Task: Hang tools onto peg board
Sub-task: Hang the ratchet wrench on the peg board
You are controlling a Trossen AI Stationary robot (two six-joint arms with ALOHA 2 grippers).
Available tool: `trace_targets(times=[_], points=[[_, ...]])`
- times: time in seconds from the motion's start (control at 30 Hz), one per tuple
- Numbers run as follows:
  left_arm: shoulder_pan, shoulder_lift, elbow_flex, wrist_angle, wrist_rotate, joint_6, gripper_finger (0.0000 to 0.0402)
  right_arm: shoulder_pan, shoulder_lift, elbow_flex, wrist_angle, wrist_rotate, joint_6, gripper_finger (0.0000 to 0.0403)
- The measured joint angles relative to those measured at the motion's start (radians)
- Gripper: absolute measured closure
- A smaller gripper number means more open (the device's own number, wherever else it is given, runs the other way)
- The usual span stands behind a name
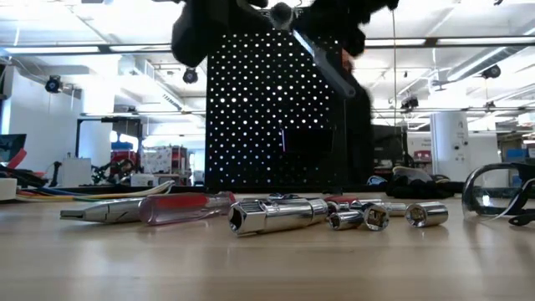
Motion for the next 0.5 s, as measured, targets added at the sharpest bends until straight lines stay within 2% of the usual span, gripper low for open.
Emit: trace_targets(times=[0.1,0.17,0.4,0.5], points=[[-0.003,-0.021,-0.003,-0.04,-0.069,-0.21,0.0248,0.002,-0.07,0.002,0.081,-0.003,-0.066,0.0377],[-0.005,-0.053,-0.003,-0.076,-0.077,-0.387,0.0248,0.0,-0.115,0.003,0.11,-0.002,-0.101,0.0377],[0.015,-0.206,-0.003,-0.431,0.093,-0.935,0.0248,-0.029,-0.257,0.02,0.163,0.063,-0.299,0.0377],[0.033,-0.251,-0.003,-0.586,0.099,-1.102,0.0248,-0.059,-0.287,0.031,0.202,0.092,-0.376,0.0377]])
